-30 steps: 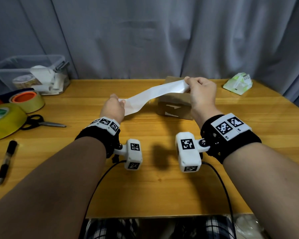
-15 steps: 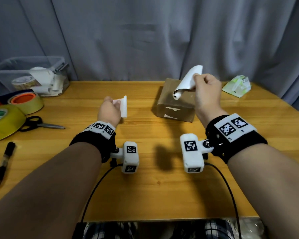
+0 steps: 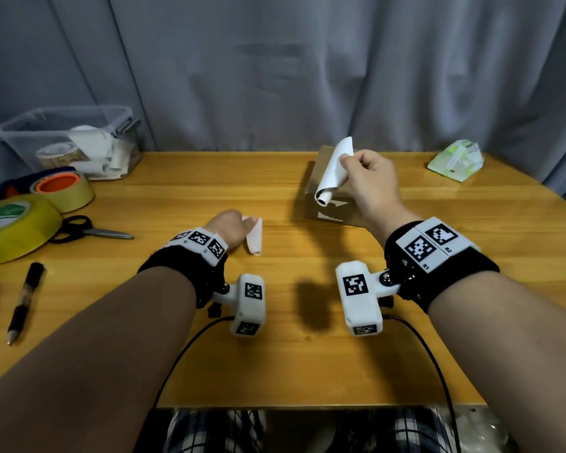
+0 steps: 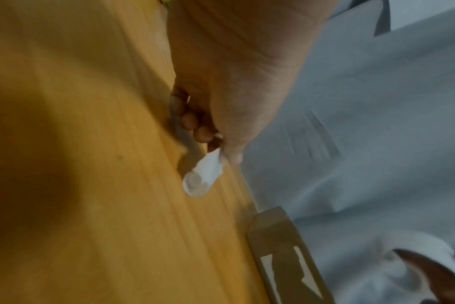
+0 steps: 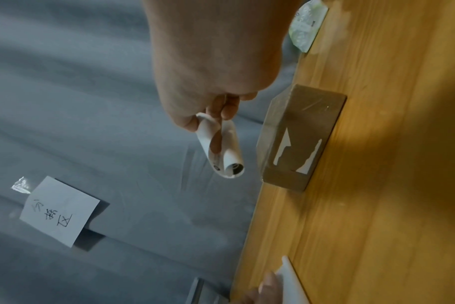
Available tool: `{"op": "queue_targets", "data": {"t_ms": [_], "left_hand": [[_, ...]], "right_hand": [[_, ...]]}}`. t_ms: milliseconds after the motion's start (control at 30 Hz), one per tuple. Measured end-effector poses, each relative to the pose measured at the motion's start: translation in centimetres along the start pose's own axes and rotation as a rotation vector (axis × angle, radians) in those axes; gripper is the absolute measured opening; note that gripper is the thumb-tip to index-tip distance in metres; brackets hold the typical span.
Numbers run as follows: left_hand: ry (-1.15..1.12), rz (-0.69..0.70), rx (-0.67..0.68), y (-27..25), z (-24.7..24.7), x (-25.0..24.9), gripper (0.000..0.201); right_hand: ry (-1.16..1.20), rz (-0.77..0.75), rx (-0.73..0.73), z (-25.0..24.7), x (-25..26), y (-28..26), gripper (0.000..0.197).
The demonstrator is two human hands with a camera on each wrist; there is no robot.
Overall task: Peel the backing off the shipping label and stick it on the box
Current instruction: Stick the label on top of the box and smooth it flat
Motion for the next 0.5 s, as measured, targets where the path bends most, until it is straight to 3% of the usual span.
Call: {"op": "queue_targets", "data": {"t_ms": [67, 133, 167, 233, 333, 400, 500], "left_hand": [[0.121, -0.061, -0.044, 0.0, -0.2, 0.8, 0.057], [0.100, -0.058, -0.173, -0.1, -1.3, 0.7, 0.057], [0.005, 0.010, -0.270, -0.2, -2.1, -0.1, 0.054], [-0.260, 0.273, -0.431, -0.9, -3.9, -2.9, 0.038], [-0.383, 0.596, -0.424, -3.2, -5.2, -7.5, 0.027], [-0.358, 0.669, -0.404, -4.3, -5.3, -9.5, 0.033], [-0.204, 0.672, -0.423, -5.1, -4.8, -11.3, 0.041]], "right_hand": [[-0.020, -0.011, 0.015, -0.1, -0.1, -0.3, 0.031], [-0.038, -0.024, 0.029, -0.2, 0.0, -0.4, 0.030], [-0.046, -0.020, 0.033, -0.3, -0.1, -0.4, 0.029], [-0.059, -0.002, 0.037, -0.3, 0.1, -0.3, 0.028], [-0.082, 0.008, 0.041, -0.1, 0.4, -0.1, 0.026], [-0.114, 0.000, 0.054, 0.2, 0.6, -0.1, 0.023], [-0.161, 0.018, 0.070, 0.4, 0.5, 0.0, 0.024]]}}
Point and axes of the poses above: each hand's wrist, its own y-axis towards the middle knuckle, its own z-axis out of the palm, x = y × z, the point moved 6 cm from there along y, towards the middle knuckle, and after that the axes turned 4 degrees about -x, right-handed, at the moved point
